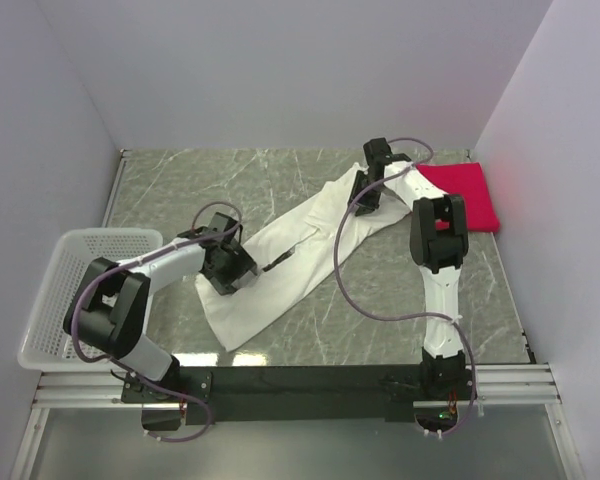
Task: Fold and stack the t-shirts
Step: Fold the tshirt
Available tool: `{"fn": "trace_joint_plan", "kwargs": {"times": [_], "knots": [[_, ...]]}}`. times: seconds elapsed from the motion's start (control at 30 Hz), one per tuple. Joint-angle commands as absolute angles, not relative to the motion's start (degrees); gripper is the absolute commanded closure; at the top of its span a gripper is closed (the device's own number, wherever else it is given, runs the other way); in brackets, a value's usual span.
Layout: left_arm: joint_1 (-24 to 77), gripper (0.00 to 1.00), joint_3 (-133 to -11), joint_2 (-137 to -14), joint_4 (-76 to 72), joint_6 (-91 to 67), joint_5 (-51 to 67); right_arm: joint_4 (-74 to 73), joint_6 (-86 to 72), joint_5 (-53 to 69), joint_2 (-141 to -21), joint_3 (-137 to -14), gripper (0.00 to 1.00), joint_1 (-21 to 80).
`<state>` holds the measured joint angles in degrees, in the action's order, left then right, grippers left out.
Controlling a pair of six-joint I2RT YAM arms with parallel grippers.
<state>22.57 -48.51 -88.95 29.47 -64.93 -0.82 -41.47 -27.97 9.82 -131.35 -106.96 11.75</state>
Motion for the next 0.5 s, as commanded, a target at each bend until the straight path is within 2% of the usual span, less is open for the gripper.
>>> {"fn": "trace_joint_plan", "kwargs": {"times": [0.0, 0.2, 0.47], "knots": [[27.8, 0.27, -44.6, -91.6, 28.1, -71.4, 6.6, -46.9, -26.5, 11.3, -135.9, -113.6, 0.60, 11.9], [28.6, 0.24, -45.5, -82.0, 34.3, -72.8, 0.2, -42.1, -25.8, 6.9, -128.9, -110.2, 0.60, 10.8], [28.6, 0.15, -52.5, -73.9, 44.1, -69.1, -11.1, -30.5, -27.8, 6.9, -105.2, -83.3, 0.60, 8.3]]}}
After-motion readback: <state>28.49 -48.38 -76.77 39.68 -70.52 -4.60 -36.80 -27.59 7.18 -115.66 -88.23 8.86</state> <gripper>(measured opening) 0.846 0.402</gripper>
